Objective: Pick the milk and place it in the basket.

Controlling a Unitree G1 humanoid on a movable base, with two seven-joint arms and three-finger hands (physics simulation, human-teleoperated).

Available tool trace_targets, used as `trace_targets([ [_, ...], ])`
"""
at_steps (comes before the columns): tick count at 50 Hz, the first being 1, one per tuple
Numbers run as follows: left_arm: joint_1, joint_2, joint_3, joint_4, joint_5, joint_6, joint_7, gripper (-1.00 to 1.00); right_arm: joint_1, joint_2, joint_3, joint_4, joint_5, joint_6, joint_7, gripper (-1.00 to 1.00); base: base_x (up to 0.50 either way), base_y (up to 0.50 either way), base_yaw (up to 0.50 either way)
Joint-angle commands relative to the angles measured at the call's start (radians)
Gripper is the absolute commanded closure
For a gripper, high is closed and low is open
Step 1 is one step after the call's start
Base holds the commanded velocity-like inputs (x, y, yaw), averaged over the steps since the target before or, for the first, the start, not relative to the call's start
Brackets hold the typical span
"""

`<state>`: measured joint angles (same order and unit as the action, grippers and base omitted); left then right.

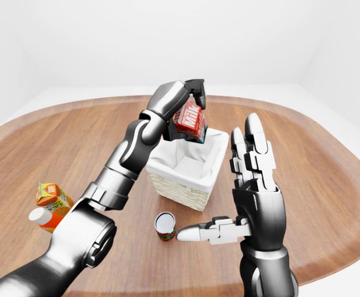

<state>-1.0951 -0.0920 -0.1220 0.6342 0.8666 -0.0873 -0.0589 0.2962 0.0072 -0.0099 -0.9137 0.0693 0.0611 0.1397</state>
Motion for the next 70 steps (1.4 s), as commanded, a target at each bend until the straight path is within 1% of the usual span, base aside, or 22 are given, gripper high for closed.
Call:
trace_targets([
  [1,0.005,-0.027,0.007,0.041,-0.023,0.000,0.070,1.00,0.001,0.001,0.000,0.001,0.000,-0.003,0.002,-1.00,0.00,0.00,0.00],
  [5,0.006,-0.030,0.004,0.089,-0.015,0.000,0.096,1.00,0.003,0.001,-0.001,0.004,0.001,-0.006,0.002,-1.00,0.00,0.00,0.00],
  [10,0.024,-0.031,0.000,0.099,-0.002,0.000,0.099,1.00,0.006,0.002,0.005,0.007,-0.001,-0.011,0.002,-1.00,0.00,0.00,0.00],
  [16,-0.008,-0.016,0.009,0.161,0.009,0.000,0.133,1.00,0.004,0.000,0.003,0.013,0.000,-0.015,0.000,-1.00,0.00,0.00,0.00],
  [27,-0.032,-0.011,0.014,0.233,0.009,0.000,0.164,1.00,0.002,-0.001,0.008,0.018,-0.004,-0.019,-0.002,-1.00,0.00,0.00,0.00],
  [33,-0.041,-0.009,0.014,0.275,0.009,0.000,0.184,1.00,0.001,-0.002,0.013,0.016,-0.005,-0.016,-0.003,-1.00,0.00,0.00,0.00],
  [37,-0.045,-0.007,0.014,0.290,0.009,0.000,0.192,1.00,0.003,-0.002,0.013,0.020,-0.005,-0.021,-0.003,-1.00,0.00,0.00,0.00],
  [45,-0.071,0.002,0.019,0.384,0.008,0.000,0.235,1.00,0.007,-0.003,0.012,0.018,-0.002,-0.024,-0.002,-1.00,0.00,0.00,0.00],
  [54,-0.073,-0.002,0.017,0.409,0.006,0.000,0.246,1.00,0.009,-0.004,0.013,0.011,-0.003,-0.020,-0.002,-1.00,0.00,0.00,0.00],
  [62,-0.078,-0.001,0.016,0.454,0.013,0.000,0.265,1.00,0.005,-0.003,0.009,0.003,0.000,-0.010,0.000,-1.00,0.00,0.00,0.00],
  [66,-0.079,-0.002,0.016,0.474,0.015,0.000,0.270,1.00,0.005,-0.003,0.008,-0.007,0.001,0.001,0.000,-1.00,0.00,0.00,0.00],
  [70,-0.074,-0.003,0.015,0.505,0.017,0.000,0.280,1.00,0.006,-0.002,0.007,-0.009,0.003,0.001,0.001,-1.00,0.00,0.00,0.00],
])
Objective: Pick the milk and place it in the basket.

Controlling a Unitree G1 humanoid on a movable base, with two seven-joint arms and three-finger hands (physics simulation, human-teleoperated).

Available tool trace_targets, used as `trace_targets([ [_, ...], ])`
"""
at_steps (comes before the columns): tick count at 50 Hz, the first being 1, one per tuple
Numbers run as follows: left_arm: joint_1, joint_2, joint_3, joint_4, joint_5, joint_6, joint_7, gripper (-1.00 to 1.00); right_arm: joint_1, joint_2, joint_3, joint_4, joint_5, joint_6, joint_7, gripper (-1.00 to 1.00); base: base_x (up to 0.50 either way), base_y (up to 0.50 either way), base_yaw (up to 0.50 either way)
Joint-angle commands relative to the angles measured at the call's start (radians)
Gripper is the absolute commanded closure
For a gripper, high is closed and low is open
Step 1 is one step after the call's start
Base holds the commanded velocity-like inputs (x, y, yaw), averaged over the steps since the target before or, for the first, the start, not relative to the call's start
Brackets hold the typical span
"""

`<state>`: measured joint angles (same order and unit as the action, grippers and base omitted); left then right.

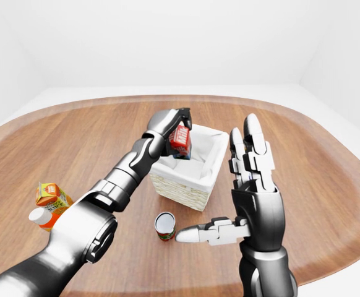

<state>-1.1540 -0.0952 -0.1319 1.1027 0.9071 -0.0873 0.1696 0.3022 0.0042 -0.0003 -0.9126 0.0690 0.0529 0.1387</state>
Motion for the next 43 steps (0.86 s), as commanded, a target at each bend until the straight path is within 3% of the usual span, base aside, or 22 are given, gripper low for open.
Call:
trace_targets([
  [1,-0.013,0.000,0.025,0.044,-0.024,0.000,0.053,1.00,0.000,0.001,-0.003,-0.010,0.003,0.008,0.002,-1.00,0.00,0.00,0.00],
  [2,-0.007,-0.001,0.026,0.053,-0.028,0.000,0.036,1.00,0.002,0.001,-0.003,-0.012,0.004,0.008,0.004,-1.00,0.00,0.00,0.00],
  [3,-0.005,0.000,0.023,0.055,-0.023,0.000,0.049,0.18,0.002,0.001,-0.004,-0.010,0.004,0.006,0.004,-1.00,0.00,0.00,0.00],
  [4,-0.009,0.002,0.027,0.059,-0.022,0.000,0.059,-1.00,0.002,0.001,-0.003,-0.010,0.002,0.006,0.004,-1.00,0.00,0.00,0.00],
  [25,0.015,0.000,0.033,-0.016,-0.061,0.000,0.019,-1.00,0.007,0.000,0.006,-0.003,-0.002,-0.003,0.003,-1.00,0.00,0.00,0.00],
  [32,0.074,0.002,0.056,-0.207,-0.152,0.000,-0.062,-1.00,0.005,-0.001,0.008,0.009,-0.004,-0.010,0.002,-1.00,0.00,0.00,0.00],
  [33,0.108,0.001,0.060,-0.287,-0.182,0.000,-0.109,-1.00,0.006,-0.001,0.009,0.012,-0.005,-0.013,0.002,-1.00,0.00,0.00,0.00],
  [41,0.247,0.003,0.050,-0.684,-0.288,0.000,-0.273,-1.00,0.002,-0.002,0.011,0.027,-0.007,-0.020,0.000,-1.00,0.00,0.00,0.00],
  [42,0.262,0.004,0.053,-0.746,-0.301,0.020,-0.291,-1.00,0.001,-0.002,0.012,0.030,-0.007,-0.021,0.000,-1.00,0.00,0.00,0.00],
  [43,0.264,0.005,0.050,-0.753,-0.304,0.025,-0.292,-1.00,0.001,-0.003,0.012,0.030,-0.007,-0.021,-0.001,-1.00,0.00,0.00,0.00],
])
